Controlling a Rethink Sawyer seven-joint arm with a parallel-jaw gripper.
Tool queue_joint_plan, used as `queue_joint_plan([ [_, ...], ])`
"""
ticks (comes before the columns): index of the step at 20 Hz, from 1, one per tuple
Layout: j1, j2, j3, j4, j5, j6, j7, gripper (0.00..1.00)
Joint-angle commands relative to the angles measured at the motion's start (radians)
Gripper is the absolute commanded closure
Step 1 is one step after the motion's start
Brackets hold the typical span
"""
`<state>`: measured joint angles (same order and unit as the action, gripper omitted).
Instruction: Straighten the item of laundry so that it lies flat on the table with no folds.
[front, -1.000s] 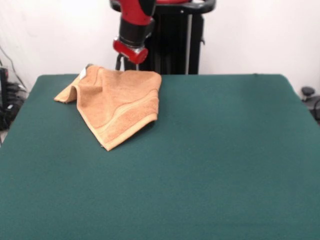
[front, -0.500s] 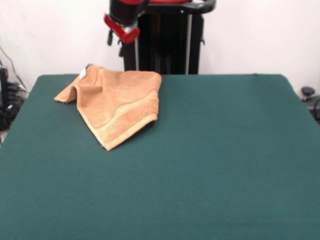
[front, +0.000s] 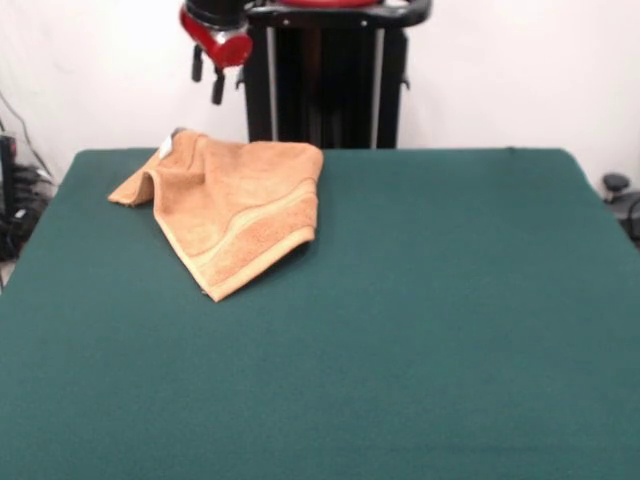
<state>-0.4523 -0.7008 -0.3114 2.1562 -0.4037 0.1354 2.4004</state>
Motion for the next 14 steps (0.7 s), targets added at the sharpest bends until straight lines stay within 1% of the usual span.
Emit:
queue_joint_plan([
  [1, -0.059, -0.024, 0.259, 0.053, -0.013, -0.090, 0.030, 0.00],
  [7, -0.139, 0.002, 0.350, 0.069, -0.047, -0.168, 0.040, 0.00],
  [9, -0.162, 0.026, 0.379, 0.073, -0.055, -0.195, 0.052, 0.00],
  [14, -0.167, 0.102, 0.400, 0.050, -0.068, -0.280, 0.082, 0.00],
])
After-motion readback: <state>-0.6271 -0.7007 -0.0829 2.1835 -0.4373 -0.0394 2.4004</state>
